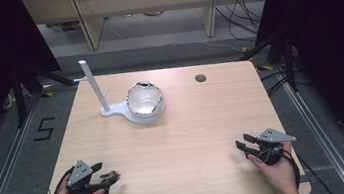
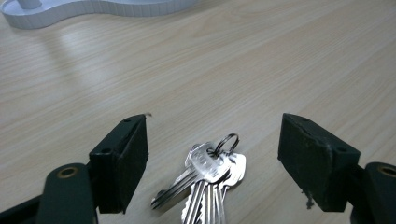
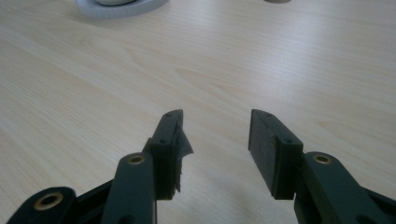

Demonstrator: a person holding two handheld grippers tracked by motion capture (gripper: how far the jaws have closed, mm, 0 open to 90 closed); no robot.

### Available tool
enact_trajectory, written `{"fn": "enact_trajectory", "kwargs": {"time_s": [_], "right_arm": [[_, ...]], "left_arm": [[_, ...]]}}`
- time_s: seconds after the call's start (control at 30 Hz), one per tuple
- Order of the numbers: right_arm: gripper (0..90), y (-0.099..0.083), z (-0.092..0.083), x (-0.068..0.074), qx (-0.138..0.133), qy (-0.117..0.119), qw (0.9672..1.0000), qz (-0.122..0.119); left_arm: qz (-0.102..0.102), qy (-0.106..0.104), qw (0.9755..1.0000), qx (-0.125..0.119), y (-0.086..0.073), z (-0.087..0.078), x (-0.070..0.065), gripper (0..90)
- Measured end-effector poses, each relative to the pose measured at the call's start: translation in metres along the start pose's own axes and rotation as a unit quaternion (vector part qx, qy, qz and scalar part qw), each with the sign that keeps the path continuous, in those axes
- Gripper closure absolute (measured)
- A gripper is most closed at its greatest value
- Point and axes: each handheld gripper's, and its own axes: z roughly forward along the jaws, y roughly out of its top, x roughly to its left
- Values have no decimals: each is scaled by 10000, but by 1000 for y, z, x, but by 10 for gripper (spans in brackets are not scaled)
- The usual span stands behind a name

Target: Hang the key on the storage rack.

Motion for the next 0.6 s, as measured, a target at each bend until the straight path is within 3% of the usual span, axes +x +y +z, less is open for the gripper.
{"fn": "enact_trajectory", "kwargs": {"time_s": [0.03, 0.13, 0.17, 0.2, 0.23, 0.27, 0.3, 0.37, 0.4, 0.43, 0.47, 0.5, 0.53, 0.57, 0.6], "right_arm": [[558, 0, -3, 5, 119, -124, 9997, 164], [547, 0, -3, 1, -236, -185, 9995, 98], [537, 1, -6, 1, -234, -305, 9992, 117], [531, 0, -6, 5, -301, -364, 9984, 321], [530, 1, -7, 3, -276, -451, 9984, 198], [526, 2, -9, 6, -204, -433, 9980, 416], [525, 3, -9, 6, -242, -391, 9981, 408], [526, 4, -7, 5, -298, -376, 9985, 274], [529, 5, -8, 7, -278, -321, 9987, 292], [530, 5, -6, 6, -292, -298, 9989, 225], [531, 5, -6, 11, -265, -277, 9983, 433], [531, 6, -5, 8, -239, -264, 9991, 225], [531, 6, -4, 9, -174, -205, 9993, 256], [533, 7, -4, 9, -118, -115, 9995, 277], [536, 6, -4, 13, -167, -172, 9987, 447]], "left_arm": [[0, -5, 10000, 20, 1, 2, -1, 239], [101, -8, 9998, 143, 4, 7, -6, 243], [139, -25, 9997, 195, 5, 8, -7, 244], [168, -29, 9996, 224, 6, 9, -7, 244], [314, 23, 9987, 394, 7, 6, -5, 247], [278, 30, 9987, 419, 8, 6, -5, 255], [210, 26, 9987, 473, 10, 6, -4, 267], [270, 9, 9973, 688, 14, 5, -1, 293], [416, -66, 9947, 935, 19, 3, 2, 301], [444, -120, 9937, 1026, 22, 3, 2, 308], [585, -145, 9909, 1203, 27, 2, 2, 311], [646, -208, 9880, 1387, 32, 1, 2, 314], [669, -226, 9860, 1509, 35, 3, 2, 316], [789, -345, 9809, 1744, 40, 3, 3, 316], [813, -485, 9716, 2169, 45, 6, 3, 313]]}}
